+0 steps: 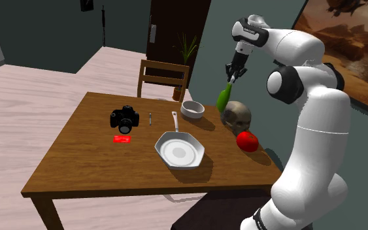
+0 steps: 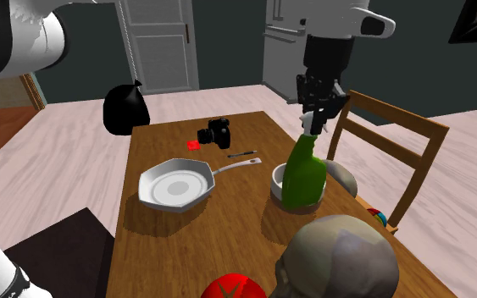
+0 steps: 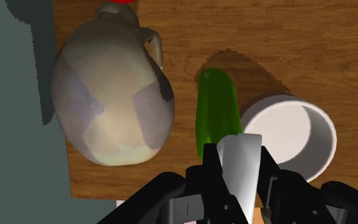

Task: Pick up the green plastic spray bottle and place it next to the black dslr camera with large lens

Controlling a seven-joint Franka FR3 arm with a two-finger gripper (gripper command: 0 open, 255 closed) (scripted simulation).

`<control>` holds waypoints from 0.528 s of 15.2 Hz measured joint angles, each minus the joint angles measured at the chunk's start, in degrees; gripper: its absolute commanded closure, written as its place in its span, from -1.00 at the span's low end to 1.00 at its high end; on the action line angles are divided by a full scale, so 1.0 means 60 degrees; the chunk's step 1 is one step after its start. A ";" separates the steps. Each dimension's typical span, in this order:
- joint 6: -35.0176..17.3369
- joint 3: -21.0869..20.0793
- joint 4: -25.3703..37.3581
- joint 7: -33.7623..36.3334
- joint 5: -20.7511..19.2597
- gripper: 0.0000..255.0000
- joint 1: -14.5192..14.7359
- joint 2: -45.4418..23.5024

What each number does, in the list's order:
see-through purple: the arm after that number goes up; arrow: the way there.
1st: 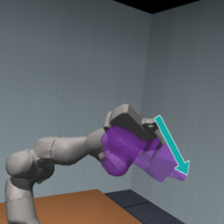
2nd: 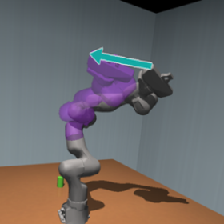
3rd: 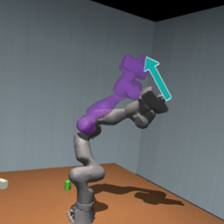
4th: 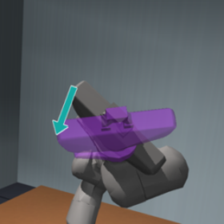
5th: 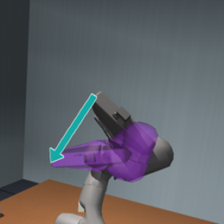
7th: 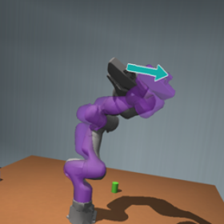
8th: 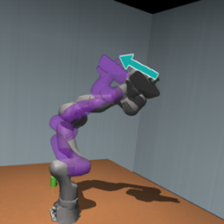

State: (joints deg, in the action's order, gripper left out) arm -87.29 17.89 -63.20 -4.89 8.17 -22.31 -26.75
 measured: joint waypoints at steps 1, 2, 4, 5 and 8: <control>0.0170 -0.0002 0.0231 0.0006 0.0016 1.00 -0.0030 -0.0060; 0.0345 -0.0006 0.0482 0.0017 0.0036 1.00 -0.0060 -0.0135; 0.0697 -0.0013 0.0995 0.0019 0.0082 1.00 -0.0143 -0.0297; 0.0905 -0.0022 0.1331 0.0029 0.0116 1.00 -0.0194 -0.0424; 0.1569 -0.0048 0.2369 0.0050 0.0218 1.00 -0.0373 -0.0793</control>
State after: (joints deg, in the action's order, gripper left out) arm -77.87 17.60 -48.98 -4.59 9.48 -24.55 -31.51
